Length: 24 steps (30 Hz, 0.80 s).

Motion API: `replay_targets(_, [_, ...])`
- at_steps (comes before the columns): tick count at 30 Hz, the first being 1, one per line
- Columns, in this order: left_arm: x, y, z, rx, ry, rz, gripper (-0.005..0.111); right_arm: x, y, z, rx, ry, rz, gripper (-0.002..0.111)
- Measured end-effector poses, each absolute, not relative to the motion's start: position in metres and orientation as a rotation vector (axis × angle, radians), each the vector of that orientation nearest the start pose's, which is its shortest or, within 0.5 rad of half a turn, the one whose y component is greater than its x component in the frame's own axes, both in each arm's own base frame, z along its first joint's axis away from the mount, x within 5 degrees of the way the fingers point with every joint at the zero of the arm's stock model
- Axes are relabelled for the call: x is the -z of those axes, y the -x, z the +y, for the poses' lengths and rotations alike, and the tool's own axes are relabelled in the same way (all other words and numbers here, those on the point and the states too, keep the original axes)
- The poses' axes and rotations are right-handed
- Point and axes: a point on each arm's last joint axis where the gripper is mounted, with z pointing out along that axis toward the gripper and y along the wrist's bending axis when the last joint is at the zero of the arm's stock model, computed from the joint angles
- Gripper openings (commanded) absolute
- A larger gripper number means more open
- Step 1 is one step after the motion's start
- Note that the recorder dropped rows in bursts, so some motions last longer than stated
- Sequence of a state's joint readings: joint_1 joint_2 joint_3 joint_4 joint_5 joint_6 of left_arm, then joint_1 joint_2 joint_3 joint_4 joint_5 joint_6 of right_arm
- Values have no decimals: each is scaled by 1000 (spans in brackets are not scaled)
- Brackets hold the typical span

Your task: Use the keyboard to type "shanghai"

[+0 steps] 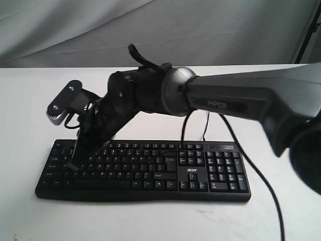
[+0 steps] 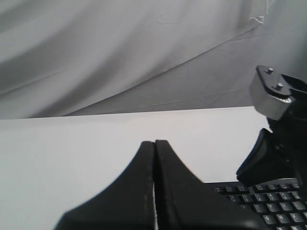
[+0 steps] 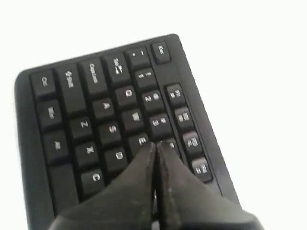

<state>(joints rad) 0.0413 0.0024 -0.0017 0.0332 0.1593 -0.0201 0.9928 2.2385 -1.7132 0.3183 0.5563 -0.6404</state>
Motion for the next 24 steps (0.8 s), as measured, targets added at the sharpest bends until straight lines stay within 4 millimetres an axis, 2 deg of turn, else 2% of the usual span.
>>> replay_targets(8, [-199,-56,3,-46,28,1644,0,-139,-259,466,-488,1821,1961,0])
replay_targets(14, [-199,-56,3,-46,28,1644,0,-138,-263,475,-501,1858,1959,0])
replay_targets(24, [-199,-56,3,-46,28,1644,0,-137,-253,480,-504,1894,1932,0])
